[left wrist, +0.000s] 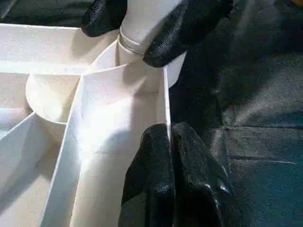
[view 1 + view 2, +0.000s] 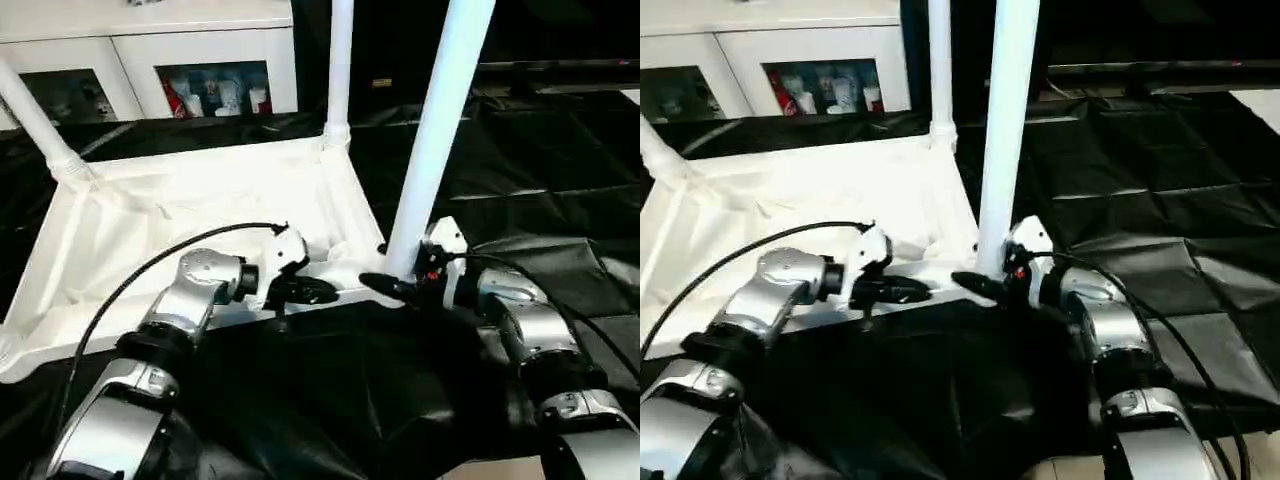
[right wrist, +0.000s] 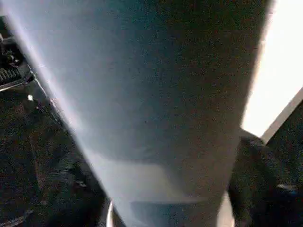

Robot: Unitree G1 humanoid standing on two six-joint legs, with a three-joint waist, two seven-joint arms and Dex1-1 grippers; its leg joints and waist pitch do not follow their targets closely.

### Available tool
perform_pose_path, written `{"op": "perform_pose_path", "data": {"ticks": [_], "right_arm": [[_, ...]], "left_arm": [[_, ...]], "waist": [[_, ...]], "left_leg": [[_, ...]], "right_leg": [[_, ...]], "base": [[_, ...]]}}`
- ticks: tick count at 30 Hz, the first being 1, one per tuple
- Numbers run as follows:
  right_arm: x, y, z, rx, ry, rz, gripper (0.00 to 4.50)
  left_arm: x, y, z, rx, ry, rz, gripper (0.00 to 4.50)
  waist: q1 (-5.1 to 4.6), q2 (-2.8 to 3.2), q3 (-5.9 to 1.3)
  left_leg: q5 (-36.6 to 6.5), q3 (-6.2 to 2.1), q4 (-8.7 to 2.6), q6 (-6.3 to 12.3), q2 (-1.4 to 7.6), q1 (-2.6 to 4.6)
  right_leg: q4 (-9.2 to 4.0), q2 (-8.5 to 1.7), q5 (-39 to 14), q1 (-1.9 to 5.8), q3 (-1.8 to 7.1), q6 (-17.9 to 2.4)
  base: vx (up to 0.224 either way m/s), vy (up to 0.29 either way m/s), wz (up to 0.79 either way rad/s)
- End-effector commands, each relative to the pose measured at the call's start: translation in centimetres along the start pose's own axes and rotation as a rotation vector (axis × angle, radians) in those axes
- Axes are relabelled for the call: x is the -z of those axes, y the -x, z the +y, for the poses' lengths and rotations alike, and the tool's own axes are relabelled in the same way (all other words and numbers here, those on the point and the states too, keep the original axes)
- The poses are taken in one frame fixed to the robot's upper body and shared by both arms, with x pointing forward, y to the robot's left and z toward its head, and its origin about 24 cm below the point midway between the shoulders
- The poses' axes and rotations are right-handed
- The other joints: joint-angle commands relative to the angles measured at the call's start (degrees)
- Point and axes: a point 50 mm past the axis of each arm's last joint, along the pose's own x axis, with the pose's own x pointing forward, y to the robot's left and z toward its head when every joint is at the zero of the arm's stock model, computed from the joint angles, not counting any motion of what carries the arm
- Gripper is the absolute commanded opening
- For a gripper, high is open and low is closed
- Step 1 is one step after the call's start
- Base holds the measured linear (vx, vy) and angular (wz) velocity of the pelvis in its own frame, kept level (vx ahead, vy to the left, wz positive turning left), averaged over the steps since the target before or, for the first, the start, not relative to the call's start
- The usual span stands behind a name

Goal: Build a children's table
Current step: Rotate leg to tighten

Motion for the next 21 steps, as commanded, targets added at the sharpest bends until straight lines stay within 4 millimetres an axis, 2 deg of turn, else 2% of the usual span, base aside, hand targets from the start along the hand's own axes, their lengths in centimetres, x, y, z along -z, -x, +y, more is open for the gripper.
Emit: {"op": "perform_pose_path", "data": {"ticks": [1,2,3,4,5,6,7,8,9,10,11,13,15,16,18,19,20,21], "right_arm": [[0.3,-0.8,0.6,-0.049,-0.016,0.021,3.06],[0.3,-0.8,0.6,-0.051,-0.017,0.020,2.91],[0.4,-0.8,0.7,-0.053,-0.018,0.019,2.82],[0.5,-0.8,0.8,-0.054,-0.023,0.017,2.81],[0.6,-0.8,0.9,-0.055,-0.028,0.015,2.74],[0.6,-0.8,0.9,-0.055,-0.029,0.014,2.63],[0.8,-0.8,1.0,-0.052,-0.032,0.015,2.63],[1.0,-0.8,1.1,-0.042,-0.032,0.017,2.56],[1.2,-0.9,1.1,-0.012,-0.036,0.018,2.55],[1.4,-0.9,1.1,0.009,-0.039,0.018,2.55],[1.7,-0.9,1.0,0.060,-0.046,0.016,2.55],[2.1,-1.1,0.9,0.134,-0.058,0.011,2.54],[2.6,-1.3,0.7,0.238,-0.083,0.010,2.52],[2.9,-1.4,0.7,0.290,-0.102,0.008,2.52],[3.5,-1.7,0.3,0.439,-0.157,0.000,2.52],[3.6,-1.7,0.3,0.463,-0.167,-0.001,2.52],[4.0,-1.9,0.1,0.572,-0.210,-0.001,2.52],[4.4,-2.1,0.0,0.658,-0.247,0.003,2.52]], "left_arm": [[0.6,-0.8,-0.9,0.060,0.026,0.006,0.00],[0.6,-0.9,-1.0,0.063,0.026,0.004,0.00],[0.5,-1.0,-1.0,0.064,0.027,0.003,0.00],[0.5,-1.0,-1.0,0.065,0.027,0.001,0.00],[0.5,-1.1,-1.0,0.065,0.027,-0.001,0.00],[0.4,-1.1,-1.0,0.065,0.028,-0.002,0.00],[0.4,-1.2,-1.0,0.062,0.030,-0.005,0.00],[0.4,-1.3,-1.0,0.059,0.032,-0.006,0.00],[0.4,-1.4,-1.0,0.056,0.033,-0.008,0.00],[0.3,-1.6,-0.9,0.037,0.038,-0.012,0.00],[0.2,-1.9,-0.6,0.004,0.045,-0.018,0.00],[0.0,-2.5,-0.2,-0.063,0.052,-0.025,0.00],[-0.3,-3.0,0.2,-0.122,0.059,-0.029,0.00],[-0.5,-3.3,0.4,-0.153,0.060,-0.030,0.00],[-1.0,-4.1,0.9,-0.235,0.071,-0.037,0.00],[-1.1,-4.3,1.0,-0.246,0.073,-0.038,0.00],[-1.4,-4.9,1.3,-0.302,0.083,-0.041,0.00],[-1.7,-5.4,1.4,-0.341,0.094,-0.045,0.00]], "waist": [[0.38,-0.73,-3.80],[0.46,-0.43,-3.84],[0.38,-0.64,-3.84],[0.45,-0.39,-3.89],[0.40,-0.50,-3.86],[0.28,-0.04,-3.74],[0.29,-0.19,-3.77],[0.38,-0.06,-3.81],[0.47,0.65,-3.76],[0.31,0.38,-3.79],[0.28,0.57,-3.79],[0.15,0.69,-3.57],[0.09,0.39,-3.45],[0.15,0.61,-3.32],[-0.11,0.41,-3.09],[-0.20,0.56,-2.94],[-0.27,0.45,-2.95],[-0.35,0.37,-2.87]], "left_leg": [[-7.75,-1.48,-3.18,6.87,3.83,0.94],[-6.97,-1.54,-3.06,7.28,3.77,0.90],[-6.71,-1.50,-3.03,7.62,3.76,0.88],[-6.61,-1.54,-3.00,7.65,3.77,0.91],[-6.91,-1.50,-3.02,7.66,3.81,0.98],[-7.77,-1.48,-3.08,7.37,3.73,1.01],[-7.93,-1.52,-3.06,7.20,3.74,0.99],[-8.07,-1.58,-3.09,6.99,3.80,1.03],[-8.41,-1.63,-3.11,6.73,3.83,1.11],[-8.83,-1.63,-3.19,6.33,3.85,1.17],[-9.33,-1.63,-3.20,5.91,3.83,1.20],[-11.53,-1.56,-3.42,4.87,3.71,1.38],[-13.35,-1.63,-3.63,3.57,3.64,1.50],[-14.47,-1.70,-3.76,3.01,3.62,1.59],[-17.41,-1.87,-4.06,1.79,3.47,1.82],[-17.92,-1.91,-4.17,1.34,3.50,1.94],[-18.70,-2.10,-4.31,0.33,3.59,2.32],[-19.41,-1.99,-4.34,0.26,3.39,2.50]], "right_leg": [[-2.52,-4.16,-3.74,3.05,2.54,-17.02],[-2.33,-4.20,-2.42,3.10,2.50,-17.31],[-2.35,-4.15,-1.82,3.14,2.45,-17.44],[-2.30,-4.18,-1.67,3.16,2.43,-17.54],[-2.37,-4.09,-1.85,3.08,2.41,-17.61],[-2.61,-3.97,-2.29,3.02,2.39,-17.58],[-2.52,-4.00,-2.29,3.12,2.39,-17.61],[-2.48,-4.06,-2.29,3.15,2.41,-17.64],[-2.51,-4.07,-2.38,3.05,2.41,-17.63],[-2.50,-3.92,-2.06,3.07,2.40,-17.65],[-2.51,-3.91,-2.05,3.06,2.40,-17.73],[-3.08,-3.89,-4.88,2.93,2.43,-17.19],[-3.51,-4.03,-8.98,3.04,2.47,-16.33],[-3.87,-4.16,-12.00,2.95,2.52,-15.53],[-4.72,-4.36,-19.10,2.86,2.58,-13.15],[-4.89,-4.40,-20.62,2.63,2.69,-12.58],[-5.15,-4.46,-22.78,2.38,2.78,-11.76],[-5.37,-4.29,-23.83,2.19,2.74,-11.45]], "base": [[0.000,0.000,0.00],[0.000,0.000,0.00],[0.000,0.000,0.00],[0.000,0.000,0.00],[0.000,0.000,0.00],[0.000,0.000,0.00],[0.000,0.000,0.00],[0.000,0.000,0.00],[0.000,0.000,0.00],[0.000,0.000,0.00],[0.000,0.000,0.00],[0.000,0.000,0.00],[0.000,0.000,0.00],[0.000,0.000,0.00],[0.000,0.000,0.00],[0.000,0.000,0.00],[0.000,0.000,0.00],[0.000,0.000,0.00]]}}
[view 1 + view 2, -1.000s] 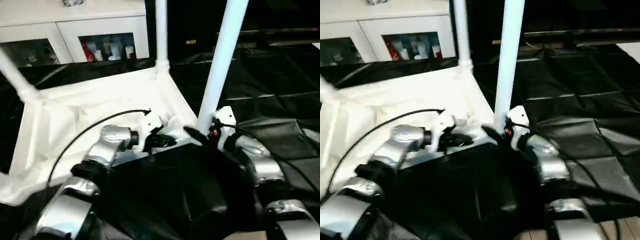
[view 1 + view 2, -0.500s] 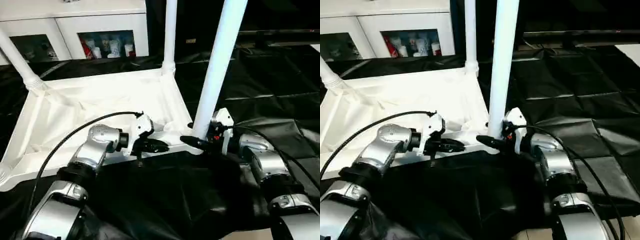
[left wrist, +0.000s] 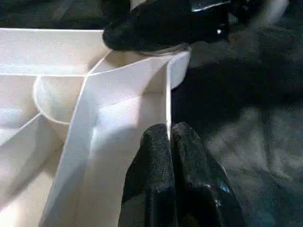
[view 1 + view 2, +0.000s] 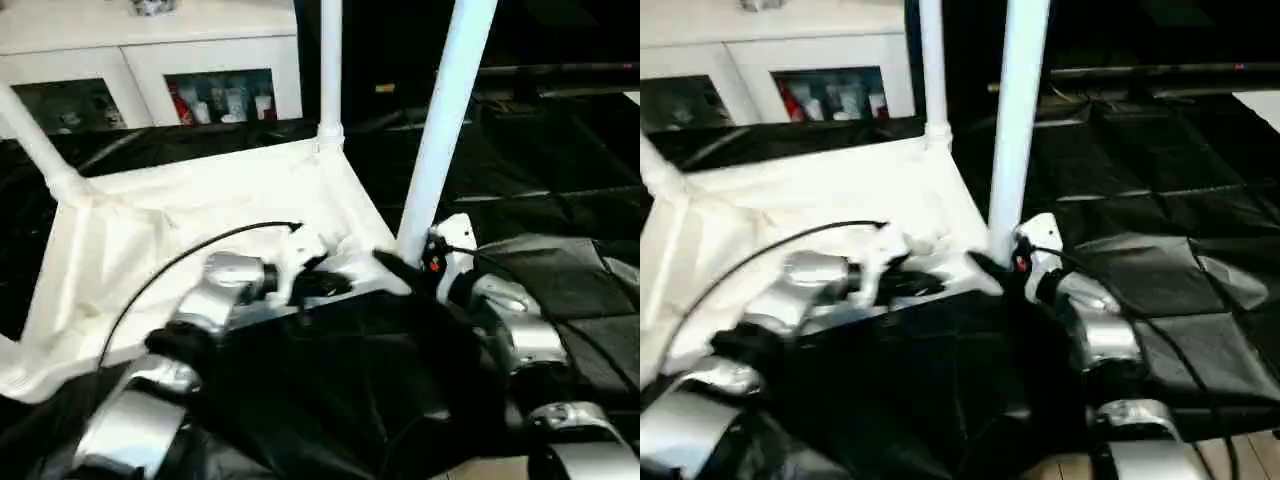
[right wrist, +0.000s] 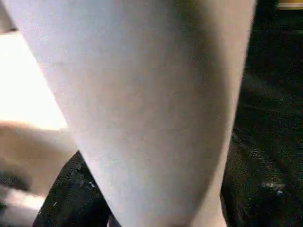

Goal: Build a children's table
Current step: Rotate leg to tighten

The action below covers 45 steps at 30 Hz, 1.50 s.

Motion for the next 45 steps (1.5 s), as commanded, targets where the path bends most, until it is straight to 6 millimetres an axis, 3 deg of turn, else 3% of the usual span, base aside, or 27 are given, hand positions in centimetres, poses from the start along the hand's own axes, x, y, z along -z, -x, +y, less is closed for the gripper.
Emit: {"op": "perform_pose_path", "data": {"ticks": [1,6,8,11,18,20,21,25,27,28,30,32,33,35,37,40,42,45], "right_arm": [[3.8,0.2,0.9,0.125,-0.089,0.148,2.52],[3.2,-1.3,3.1,0.118,-0.071,0.130,2.52],[2.9,-1.5,3.4,0.089,-0.069,0.115,2.52],[2.3,-1.7,3.7,0.039,-0.046,0.084,3.22],[1.1,-1.3,3.1,-0.126,0.048,0.061,3.28],[0.4,-0.6,2.5,-0.253,0.086,0.058,3.28],[0.4,-0.6,2.5,-0.253,0.086,0.058,3.28],[0.0,0.3,1.5,-0.370,0.152,0.085,3.28],[-0.1,0.6,1.1,-0.395,0.171,0.095,3.28],[-0.3,0.8,0.8,-0.408,0.181,0.097,3.28],[-0.5,0.9,0.5,-0.417,0.186,0.097,3.28],[-0.8,1.1,0.4,-0.451,0.178,0.095,3.28],[-0.9,1.2,0.4,-0.470,0.174,0.095,3.28],[-0.9,1.2,0.4,-0.484,0.171,0.095,3.04],[-0.8,1.4,0.7,-0.547,0.171,0.110,2.93],[-0.8,1.4,0.9,-0.578,0.165,0.114,2.64],[-0.7,1.3,1.3,-0.598,0.151,0.112,2.57],[-0.4,1.4,1.5,-0.605,0.141,0.113,2.54]], "left_arm": [[-0.8,-1.1,0.4,-0.144,0.043,-0.030,0.00],[-1.3,-2.1,0.1,-0.167,0.038,-0.038,0.00],[-1.3,-2.0,0.0,-0.154,0.030,-0.037,0.00],[-0.8,-1.5,-0.1,-0.101,0.007,-0.031,0.00],[0.1,-0.3,-0.4,0.027,-0.052,0.004,0.00],[0.7,0.6,-0.6,0.114,-0.100,0.037,0.00],[0.7,0.6,-0.6,0.114,-0.100,0.037,0.00],[1.3,1.7,-0.6,0.180,-0.146,0.083,0.00],[1.5,2.0,-0.6,0.197,-0.156,0.094,0.00],[1.6,2.3,-0.6,0.222,-0.156,0.100,0.00],[1.7,2.5,-0.7,0.240,-0.155,0.103,0.00],[1.9,3.0,-0.7,0.269,-0.156,0.112,0.00],[1.9,3.3,-0.7,0.282,-0.157,0.117,0.00],[2.0,3.4,-0.7,0.290,-0.158,0.120,0.00],[2.2,4.1,-0.4,0.300,-0.162,0.131,0.00],[2.2,4.4,-0.1,0.287,-0.161,0.135,0.00],[2.3,4.8,0.1,0.269,-0.155,0.133,0.00],[2.3,4.9,0.1,0.261,-0.146,0.129,0.00]], "waist": [[-0.40,-0.64,-2.46],[-0.45,-0.91,-2.43],[-0.40,-1.12,-2.60],[-0.38,-1.20,-2.59],[-0.30,-1.17,-2.80],[-0.08,-1.03,-3.12],[-0.05,-1.08,-3.43],[0.16,-0.60,-4.06],[0.34,-0.65,-4.13],[0.37,-0.43,-4.21],[0.39,-0.55,-3.96],[0.47,-0.90,-3.82],[0.43,-0.79,-3.63],[0.42,-0.72,-3.64],[0.45,-1.14,-3.64],[0.48,-1.19,-3.72],[0.49,-1.39,-3.96],[0.63,-1.23,-4.14]], "left_leg": [[-20.71,-2.06,-4.36,-0.08,3.56,2.08],[-20.97,-2.38,-4.94,0.71,3.55,1.40],[-19.93,-2.36,-4.89,1.28,3.57,1.15],[-18.78,-2.30,-4.83,2.03,3.55,0.92],[-14.40,-2.07,-4.54,4.00,3.60,0.23],[-11.91,-2.02,-4.20,4.96,3.60,-0.05],[-9.50,-1.94,-3.85,5.92,3.67,-0.28],[-5.23,-1.72,-2.98,8.65,3.79,-0.03],[-2.99,-1.65,-2.55,10.61,3.82,-0.22],[-3.25,-1.62,-2.51,10.72,3.86,-0.17],[-5.43,-1.58,-2.73,10.13,3.92,-0.09],[-9.51,-1.67,-3.13,7.83,4.09,0.06],[-10.94,-1.64,-3.32,6.69,4.10,0.13],[-12.11,-1.70,-3.48,5.60,4.17,0.20],[-11.75,-1.71,-3.43,5.47,4.11,0.07],[-10.45,-1.71,-3.29,5.56,4.06,-0.04],[-9.43,-1.67,-3.12,5.86,3.97,-0.06],[-8.42,-1.64,-2.90,6.30,3.94,-0.14]], "right_leg": [[-5.60,-4.15,-25.64,0.86,2.70,-11.04],[-5.86,-4.26,-25.63,1.28,2.67,-8.94],[-5.64,-4.40,-24.16,1.48,2.73,-9.15],[-5.59,-4.52,-23.52,1.59,2.74,-9.52],[-4.80,-4.40,-17.92,2.13,2.61,-11.02],[-4.28,-4.32,-14.61,2.52,2.40,-11.90],[-3.67,-4.19,-10.19,2.65,2.33,-12.70],[-2.29,-3.81,1.24,2.37,2.17,-16.37],[-1.74,-3.78,6.03,2.30,2.05,-17.88],[-1.75,-3.83,5.78,2.29,2.03,-17.99],[-2.14,-3.89,2.47,2.25,1.99,-17.90],[-2.72,-4.16,-4.50,2.41,2.10,-17.28],[-3.02,-4.11,-7.28,2.23,2.22,-16.74],[-3.08,-4.12,-8.97,2.21,2.30,-16.33],[-3.01,-4.20,-9.23,2.25,2.36,-16.10],[-2.80,-4.27,-8.45,2.20,2.45,-16.03],[-2.61,-4.25,-7.40,2.32,2.41,-16.19],[-2.38,-4.23,-5.54,2.26,2.35,-16.64]], "base": [[0.000,0.000,0.00],[0.000,0.000,0.00],[0.000,0.000,0.00],[0.000,0.000,0.00],[0.000,0.000,0.00],[0.000,0.000,0.00],[0.000,0.000,0.00],[0.000,0.000,0.00],[0.000,0.000,0.00],[0.000,0.000,0.00],[0.000,0.000,0.00],[0.000,0.000,0.00],[0.000,0.000,0.00],[0.000,0.000,0.00],[0.000,0.000,0.00],[0.000,0.000,0.00],[0.000,0.000,0.00],[0.000,0.000,0.00]]}}
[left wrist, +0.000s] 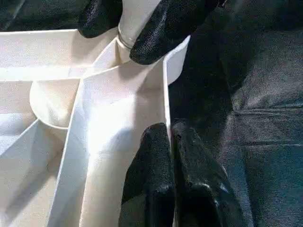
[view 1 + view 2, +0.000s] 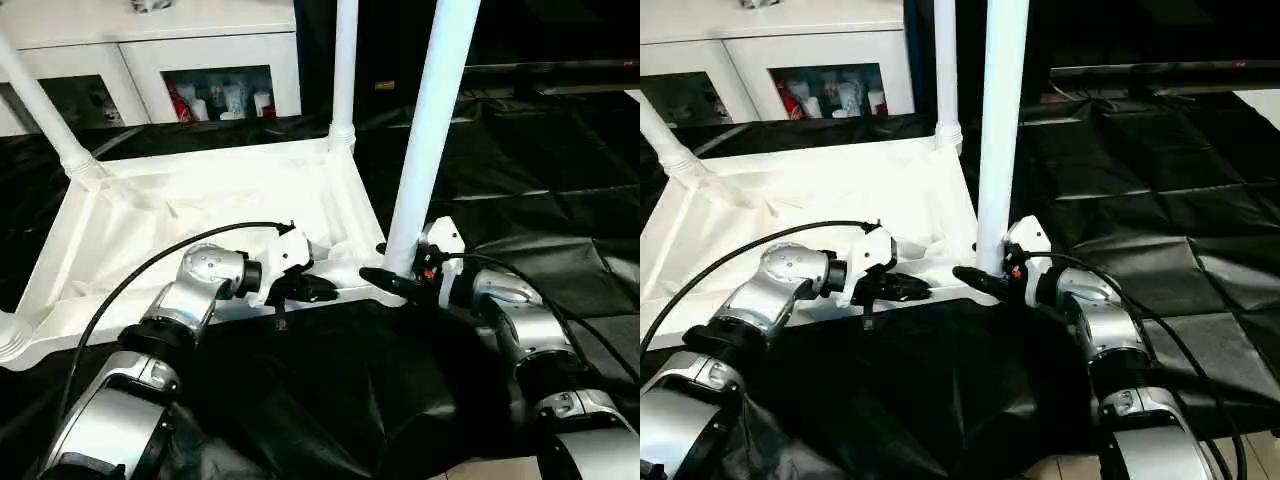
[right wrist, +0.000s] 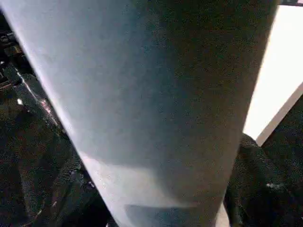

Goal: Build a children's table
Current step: Rotate leg to tighten

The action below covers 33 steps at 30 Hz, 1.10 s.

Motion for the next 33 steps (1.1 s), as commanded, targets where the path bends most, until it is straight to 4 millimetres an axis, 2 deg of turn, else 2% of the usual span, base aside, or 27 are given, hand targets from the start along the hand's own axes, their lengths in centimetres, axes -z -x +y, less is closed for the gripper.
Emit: {"op": "perform_pose_path", "data": {"ticks": [1,3,5,6,7,9,10,11,12,13,15,16,17,18,19,20,21,23,24,25,26,27,29,30,31,32,33], "right_arm": [[0.3,-0.6,0.8,-0.054,-0.008,0.008,2.54],[0.5,-0.7,0.9,-0.038,-0.022,0.004,2.53],[1.0,-1.1,0.6,0.065,-0.032,0.003,2.53],[1.3,-1.2,0.3,0.156,-0.063,-0.001,2.53],[1.6,-1.3,0.1,0.214,-0.085,-0.003,2.53],[2.4,-1.4,-0.4,0.403,-0.171,-0.017,2.52],[2.4,-1.4,-0.4,0.403,-0.171,-0.017,2.52],[2.7,-1.4,-0.5,0.476,-0.210,-0.023,2.52],[3.4,-1.6,-0.4,0.557,-0.250,-0.018,2.52],[3.8,-1.7,-0.1,0.599,-0.271,-0.011,2.52],[4.0,-1.9,0.1,0.621,-0.280,-0.006,2.52],[4.0,-2.3,0.6,0.610,-0.277,-0.018,2.52],[3.7,-2.6,1.2,0.572,-0.278,-0.052,2.52],[3.3,-2.8,1.6,0.536,-0.269,-0.081,2.87],[3.0,-2.9,1.9,0.498,-0.257,-0.106,2.87],[2.8,-2.9,2.1,0.483,-0.249,-0.117,3.08],[2.6,-2.8,2.0,0.476,-0.225,-0.125,3.24],[2.0,-2.2,1.8,0.466,-0.190,-0.149,3.26],[1.2,-1.0,1.6,0.416,-0.160,-0.176,3.26],[1.1,-0.5,1.6,0.395,-0.148,-0.177,3.26],[1.0,-0.1,1.6,0.381,-0.140,-0.178,3.26],[0.7,1.8,1.7,0.318,-0.083,-0.156,3.26],[0.6,2.8,1.8,0.292,-0.061,-0.140,3.26],[0.6,3.8,1.8,0.269,-0.043,-0.122,3.26],[0.6,5.2,1.7,0.246,-0.031,-0.101,3.26],[0.5,6.3,1.6,0.228,-0.028,-0.087,3.26],[0.2,7.6,1.6,0.198,-0.024,-0.073,3.26]], "left_arm": [[1.2,-0.2,-0.9,0.046,0.029,0.047,0.00],[1.2,-0.3,-0.8,0.027,0.042,0.044,0.00],[1.0,-0.5,-0.4,-0.037,0.083,0.028,0.00],[0.9,-0.7,0.0,-0.088,0.097,0.022,0.00],[0.8,-0.9,0.3,-0.121,0.104,0.019,0.00],[0.4,-1.7,0.9,-0.222,0.123,0.018,0.00],[0.4,-1.7,0.9,-0.222,0.123,0.018,0.00],[0.2,-2.1,1.1,-0.261,0.130,0.017,0.00],[-0.2,-2.9,1.2,-0.290,0.143,0.002,0.00],[-0.6,-3.6,1.1,-0.298,0.148,-0.012,0.00],[-0.8,-4.1,1.0,-0.300,0.150,-0.022,0.00],[-1.2,-4.8,0.7,-0.272,0.145,-0.038,0.00],[-1.5,-5.2,0.5,-0.241,0.134,-0.046,0.00],[-1.6,-5.4,0.2,-0.211,0.121,-0.048,0.00],[-1.6,-5.6,0.0,-0.189,0.107,-0.042,0.00],[-1.6,-5.6,0.0,-0.182,0.100,-0.036,0.00],[-1.5,-5.6,-0.1,-0.175,0.094,-0.033,0.00],[-1.4,-5.6,-0.1,-0.171,0.093,-0.031,0.00],[-1.2,-5.4,0.0,-0.176,0.089,-0.027,0.00],[-1.2,-5.3,0.0,-0.177,0.088,-0.027,0.00],[-1.1,-5.2,0.0,-0.177,0.087,-0.027,0.00],[-1.0,-5.0,0.0,-0.173,0.082,-0.027,0.00],[-0.9,-4.9,-0.1,-0.169,0.079,-0.030,0.00],[-0.9,-4.8,-0.1,-0.163,0.077,-0.035,0.00],[-0.8,-4.6,-0.2,-0.158,0.074,-0.042,0.00],[-0.8,-4.5,-0.2,-0.156,0.069,-0.048,0.00],[-0.8,-4.3,-0.4,-0.145,0.066,-0.066,0.00]], "waist": [[0.64,-1.01,-4.15],[0.67,-1.19,-4.04],[0.68,-0.93,-4.00],[0.44,-0.94,-3.34],[0.37,-1.06,-3.32],[0.12,-0.50,-2.85],[-0.01,-0.78,-2.81],[0.00,-0.92,-2.77],[-0.13,0.24,-2.61],[-0.25,-0.15,-2.64],[-0.28,0.07,-2.61],[-0.34,-0.01,-2.65],[-0.33,1.12,-2.64],[-0.35,0.59,-2.90],[-0.15,0.90,-2.98],[-0.20,0.75,-3.01],[-0.12,1.09,-3.08],[-0.12,0.99,-3.19],[-0.07,0.81,-3.21],[0.21,0.89,-3.28],[0.40,0.62,-3.27],[0.59,0.01,-3.07],[0.81,0.27,-2.93],[0.91,-0.11,-2.82],[0.92,-0.05,-2.81],[0.90,-0.59,-2.60],[1.20,-0.64,-2.59]], "left_leg": [[-8.57,-1.59,-3.28,6.04,3.73,0.79],[-8.63,-1.56,-3.25,6.18,3.67,0.74],[-8.96,-1.57,-3.32,5.89,3.78,0.79],[-12.02,-1.68,-3.82,4.39,3.78,1.00],[-13.08,-1.68,-3.86,3.79,3.73,1.18],[-15.88,-1.86,-4.24,1.88,3.60,1.48],[-17.73,-1.89,-4.41,0.84,3.58,1.93],[-18.33,-2.02,-4.46,0.59,3.51,1.87],[-19.33,-2.18,-4.68,0.06,3.50,1.74],[-20.06,-2.20,-4.80,-0.34,3.56,1.89],[-22.47,-2.24,-5.00,-1.11,3.54,2.36],[-22.49,-2.24,-5.03,-0.96,3.51,2.23],[-22.51,-2.35,-5.04,-0.99,3.45,2.12],[-22.23,-2.28,-5.19,-0.57,3.53,2.06],[-21.29,-2.25,-5.08,-0.18,3.49,2.04],[-19.93,-2.04,-4.98,0.78,3.46,1.81],[-18.82,-2.03,-4.87,1.36,3.56,1.77],[-17.07,-2.00,-4.67,2.41,3.52,1.40],[-15.43,-2.02,-4.55,3.38,3.47,1.14],[-14.87,-1.94,-4.41,3.99,3.53,1.33],[-13.69,-1.78,-4.13,5.10,3.53,1.22],[-12.26,-1.83,-4.16,6.10,3.46,0.65],[-12.44,-1.92,-4.20,6.82,3.52,0.54],[-13.20,-1.93,-4.26,6.58,3.54,0.67],[-13.92,-1.91,-4.28,6.37,3.53,0.84],[-14.62,-1.95,-4.37,6.05,3.47,0.69],[-14.37,-2.09,-4.35,6.22,3.66,0.71]], "right_leg": [[-2.89,-4.30,-5.49,3.11,2.42,-16.51],[-2.91,-4.30,-5.57,3.07,2.41,-16.54],[-2.93,-4.30,-6.46,2.93,2.45,-16.41],[-3.58,-4.29,-11.19,2.51,2.55,-15.67],[-3.86,-4.34,-13.07,2.48,2.58,-15.15],[-4.54,-4.34,-18.29,2.12,2.75,-13.54],[-4.99,-4.31,-20.81,1.86,2.86,-12.48],[-5.04,-4.35,-21.84,1.99,2.78,-12.06],[-5.27,-4.38,-23.07,1.82,2.93,-10.89],[-5.44,-4.24,-23.06,1.82,2.81,-10.64],[-5.68,-4.11,-22.16,1.59,2.84,-10.51],[-5.60,-4.11,-21.43,1.76,2.83,-10.66],[-5.50,-4.11,-20.68,1.92,2.82,-10.69],[-5.54,-3.90,-17.55,2.27,2.69,-10.60],[-5.34,-3.92,-15.85,2.31,2.70,-10.83],[-5.14,-3.92,-13.53,2.39,2.74,-11.55],[-4.98,-4.00,-12.15,2.41,2.71,-12.15],[-4.65,-4.01,-9.89,2.84,2.58,-12.69],[-4.52,-4.09,-8.85,3.09,2.52,-12.86],[-4.59,-4.03,-8.57,3.05,2.48,-12.76],[-4.46,-4.04,-7.68,3.00,2.54,-12.91],[-4.55,-4.02,-8.26,3.42,2.38,-12.14],[-4.75,-4.22,-11.40,3.25,2.35,-11.04],[-5.06,-4.26,-14.71,3.11,2.41,-10.31],[-5.32,-4.28,-16.60,2.93,2.39,-10.10],[-5.65,-4.29,-19.64,3.04,2.40,-9.30],[-5.66,-4.42,-20.64,3.07,2.56,-8.75]], "base": [[0.000,0.000,0.00],[0.000,0.000,0.00],[0.000,0.000,0.00],[0.000,0.000,0.00],[0.000,0.000,0.00],[0.000,0.000,0.00],[0.000,0.000,0.00],[0.000,0.000,0.00],[0.000,0.000,0.00],[0.000,0.000,0.00],[0.000,0.000,0.00],[0.000,0.000,0.00],[0.000,0.000,0.00],[0.000,0.000,0.00],[0.000,0.000,0.00],[0.000,0.000,0.00],[0.000,0.000,0.00],[0.000,0.000,0.00],[0.000,0.000,0.00],[0.000,0.000,0.00],[0.000,0.000,0.00],[0.000,0.000,0.00],[0.000,0.000,0.00],[0.000,0.000,0.00],[0.000,0.000,0.00],[0.000,0.000,0.00],[0.000,0.000,0.00]]}}
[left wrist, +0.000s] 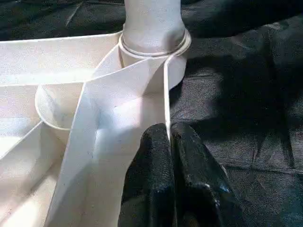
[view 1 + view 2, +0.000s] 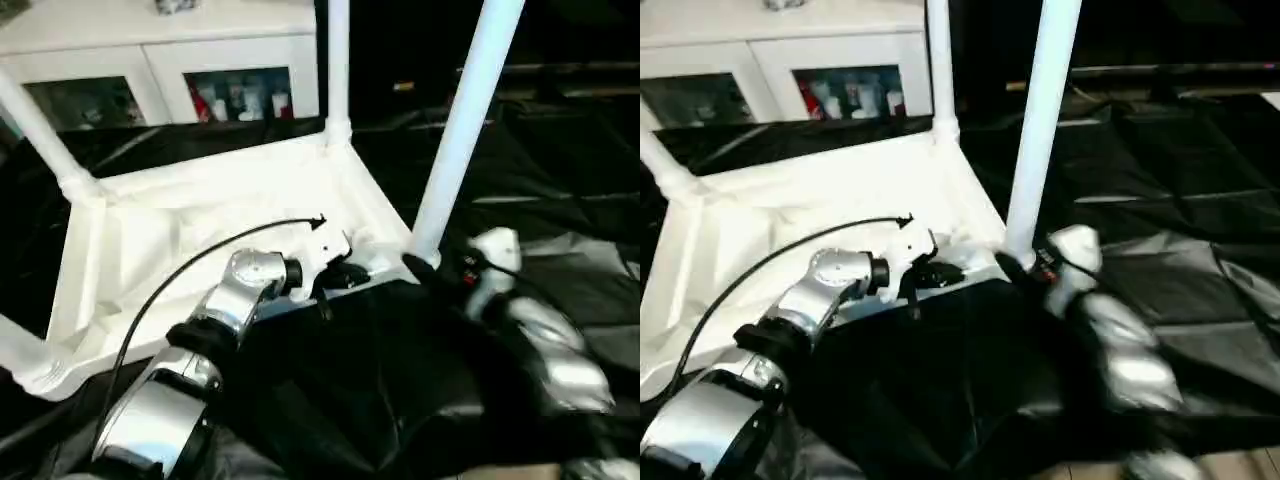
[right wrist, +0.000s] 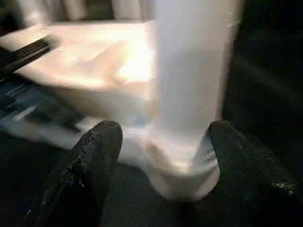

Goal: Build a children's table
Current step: Rotate leg to tighten, then rotate table base

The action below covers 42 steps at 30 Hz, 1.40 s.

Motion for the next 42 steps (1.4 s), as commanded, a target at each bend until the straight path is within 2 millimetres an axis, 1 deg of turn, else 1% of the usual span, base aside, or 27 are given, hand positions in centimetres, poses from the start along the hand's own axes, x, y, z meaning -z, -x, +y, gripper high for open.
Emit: {"op": "perform_pose_path", "data": {"ticks": [1,3,6,8,10,11,12,13,14,16,17,18,19,20,21,23,24,25,27,29,30,35,36,37,38,41,42], "right_arm": [[-0.9,0.8,0.2,-0.085,-0.004,-0.007,3.26],[-1.8,1.8,0.5,-0.161,-0.011,0.007,3.26],[-1.9,1.2,1.7,-0.224,-0.022,0.020,3.29],[-1.7,0.3,2.5,-0.242,-0.027,0.020,3.29],[-1.7,0.3,2.5,-0.243,-0.028,0.020,3.29],[-1.7,0.1,2.7,-0.249,-0.031,0.021,3.29],[-1.3,-0.8,3.7,-0.282,-0.064,0.020,3.29],[-1.1,-1.2,4.1,-0.296,-0.071,0.025,3.29],[-1.0,-1.3,4.3,-0.304,-0.074,0.028,3.29],[-0.9,-1.9,4.4,-0.301,-0.083,0.033,3.29],[-0.9,-2.2,4.4,-0.300,-0.089,0.032,3.29],[-0.9,-2.2,4.4,-0.300,-0.089,0.032,3.29],[-0.8,-2.4,4.5,-0.299,-0.093,0.032,3.29],[-0.8,-2.8,4.3,-0.287,-0.093,0.034,3.29],[-0.8,-2.8,4.3,-0.287,-0.093,0.034,3.29],[-0.6,-3.6,3.7,-0.226,-0.073,0.046,3.29],[-0.5,-4.0,3.2,-0.178,-0.069,0.056,3.29],[-0.5,-4.0,3.2,-0.178,-0.069,0.056,3.29],[-0.4,-4.2,2.7,-0.135,-0.060,0.066,3.29],[-0.4,-4.5,2.3,-0.106,-0.052,0.078,3.29],[-0.2,-4.9,1.9,-0.068,-0.034,0.099,3.29],[-0.2,-6.6,0.5,0.093,0.001,0.101,3.29],[-0.5,-7.1,-0.2,0.191,0.004,0.078,3.29],[-0.6,-7.1,-0.3,0.204,0.005,0.074,3.29],[-0.6,-7.2,-0.4,0.219,0.000,0.063,3.29],[-0.5,-7.3,-0.3,0.221,-0.016,0.054,3.29],[-0.4,-7.4,-0.2,0.216,-0.018,0.046,3.29]], "left_arm": [[1.0,0.5,-0.5,0.028,0.034,-0.003,0.00],[0.3,1.4,-0.5,0.032,0.057,-0.094,0.00],[-0.4,3.0,-0.5,0.008,0.079,-0.159,0.54],[-0.8,4.6,-0.6,-0.016,0.091,-0.195,0.59],[-0.8,4.7,-0.6,-0.017,0.091,-0.197,0.65],[-1.0,5.1,-0.7,-0.025,0.094,-0.207,0.82],[-0.9,7.8,-1.5,-0.072,0.112,-0.220,0.94],[-0.7,8.9,-2.0,-0.093,0.119,-0.210,1.01],[-0.6,9.6,-2.3,-0.105,0.123,-0.201,1.04],[0.1,11.3,-3.1,-0.132,0.144,-0.169,1.27],[0.4,12.3,-3.6,-0.151,0.160,-0.151,1.39],[0.4,12.3,-3.6,-0.151,0.160,-0.151,1.39],[0.8,13.3,-4.1,-0.170,0.179,-0.133,1.46],[1.6,14.9,-5.1,-0.190,0.222,-0.100,1.56],[1.6,14.9,-5.1,-0.190,0.222,-0.100,1.64],[2.7,17.6,-7.3,-0.209,0.307,-0.036,1.81],[3.2,19.1,-8.9,-0.209,0.364,0.010,1.91],[3.2,19.1,-8.9,-0.209,0.364,0.010,2.00],[3.6,20.0,-10.0,-0.209,0.399,0.041,2.24],[4.0,21.0,-10.8,-0.212,0.431,0.070,2.24],[4.6,22.1,-11.7,-0.219,0.460,0.120,2.37],[6.3,25.9,-14.2,-0.290,0.552,0.268,2.81],[6.7,27.7,-15.1,-0.338,0.577,0.301,2.93],[6.7,28.0,-15.3,-0.345,0.580,0.308,3.11],[6.8,28.9,-15.8,-0.357,0.589,0.327,3.11],[6.8,30.6,-16.8,-0.383,0.610,0.365,3.26],[6.8,31.3,-17.2,-0.395,0.618,0.376,3.40]], "waist": [[0.34,-1.71,-2.78],[0.15,-2.06,-2.93],[-0.28,-2.23,-2.89],[-0.46,-1.94,-3.17],[-0.49,-1.72,-3.31],[-0.41,-2.11,-3.38],[-0.45,-3.37,-2.50],[-0.77,-4.03,-1.94],[-0.89,-3.29,-1.74],[-1.16,-3.41,-1.39],[-1.33,-4.16,-0.36],[-1.13,-3.84,-0.10],[-0.98,-4.38,0.22],[-0.93,-4.83,0.71],[-1.10,-4.56,0.97],[-1.50,-4.92,1.22],[-1.77,-5.21,1.57],[-1.97,-5.22,1.74],[-1.80,-5.43,2.16],[-1.43,-5.49,2.78],[-1.44,-5.77,2.94],[-2.03,-6.09,2.96],[-2.39,-6.30,2.83],[-2.52,-6.27,2.72],[-2.56,-6.41,2.60],[-2.66,-6.32,2.58],[-2.73,-6.62,2.50]], "left_leg": [[-13.92,-2.08,-4.09,6.56,3.94,0.90],[-11.21,-2.07,-3.90,7.64,3.79,0.37],[-8.33,-1.84,-3.54,9.37,3.71,0.12],[-5.45,-1.79,-3.26,10.19,3.97,0.13],[-3.51,-1.71,-2.88,10.86,3.96,0.39],[-1.15,-1.75,-2.58,11.55,3.96,0.24],[-1.01,-1.72,-2.86,12.33,4.15,-0.16],[-1.65,-1.71,-3.23,12.64,3.98,-0.75],[-3.58,-1.74,-3.37,11.82,4.02,-0.21],[-5.41,-1.77,-3.59,10.53,4.17,0.09],[-8.14,-1.55,-4.21,8.55,4.24,0.48],[-10.22,-1.68,-4.63,6.87,4.29,0.66],[-11.30,-1.39,-4.65,6.19,4.30,1.20],[-11.97,-1.37,-4.82,5.18,4.32,1.19],[-12.14,-1.73,-5.36,4.19,4.33,0.52],[-12.01,-1.68,-5.42,2.60,4.38,0.92],[-12.40,-1.52,-5.50,2.33,4.27,0.90],[-12.63,-1.46,-5.59,2.26,4.21,1.02],[-13.64,-1.10,-5.56,1.76,4.19,1.90],[-14.10,-1.06,-5.79,1.18,4.17,1.77],[-14.58,-1.34,-6.08,0.63,4.08,1.31],[-14.52,-1.32,-6.01,-0.04,4.06,1.73],[-13.94,-1.38,-6.02,-0.25,4.00,1.37],[-13.42,-1.43,-5.95,-0.37,3.96,1.34],[-12.67,-1.07,-5.65,0.01,3.97,2.01],[-9.93,-0.85,-5.30,2.18,3.77,1.80],[-9.30,-0.83,-5.22,2.95,3.71,1.76]], "right_leg": [[-4.74,-4.24,-19.83,2.38,2.59,-9.52],[-4.11,-4.14,-15.66,2.57,2.43,-10.54],[-3.44,-4.04,-10.29,2.24,2.32,-12.82],[-2.79,-3.77,-5.90,1.88,2.26,-14.22],[-2.38,-3.35,-2.09,1.59,2.21,-15.21],[-1.64,-3.29,2.00,1.69,2.27,-15.97],[-1.27,-3.63,2.81,1.67,2.28,-16.53],[-1.54,-3.77,1.21,1.73,2.19,-16.08],[-1.99,-3.57,-2.74,1.24,2.29,-15.44],[-2.24,-3.49,-5.72,1.06,2.50,-15.19],[-2.93,-2.92,-9.19,0.51,2.76,-14.36],[-3.10,-3.06,-11.66,0.55,2.93,-13.82],[-3.38,-2.86,-12.45,0.03,3.06,-13.55],[-3.36,-3.06,-12.48,0.03,3.26,-13.37],[-3.15,-3.28,-12.90,0.58,3.21,-13.12],[-2.75,-3.20,-11.68,0.34,3.26,-13.37],[-2.85,-3.02,-11.26,0.29,3.28,-12.99],[-2.95,-3.00,-11.29,0.21,3.36,-12.89],[-3.44,-2.93,-12.14,-0.28,3.65,-12.69],[-3.60,-3.05,-13.25,-0.19,3.82,-12.23],[-3.64,-3.22,-15.59,0.27,3.72,-11.43],[-3.54,-3.08,-14.51,0.13,3.92,-10.80],[-3.34,-3.30,-14.28,0.44,3.99,-11.20],[-3.28,-3.39,-13.76,0.60,4.02,-11.26],[-3.26,-2.95,-11.75,0.34,4.13,-11.13],[-2.64,-2.61,-5.71,0.65,4.24,-11.49],[-2.55,-2.49,-4.65,0.82,4.25,-11.62]], "base": [[0.000,0.000,0.00],[0.000,0.000,0.00],[0.000,0.000,0.00],[0.000,0.000,0.00],[0.000,0.000,0.00],[0.000,0.000,0.00],[0.000,0.000,0.00],[0.000,0.000,0.00],[0.000,0.000,0.00],[0.000,0.000,0.00],[0.000,0.000,0.00],[0.000,0.000,0.00],[0.000,0.000,0.00],[0.000,0.000,0.00],[0.000,0.000,0.00],[0.000,0.000,0.00],[0.000,0.000,0.00],[0.000,0.000,0.00],[0.000,0.000,0.00],[0.000,0.000,0.00],[0.000,0.000,0.00],[0.000,0.000,0.00],[0.000,0.000,0.00],[0.000,0.000,0.00],[0.000,0.000,0.00],[0.000,0.000,0.00],[0.000,0.000,0.00]]}}
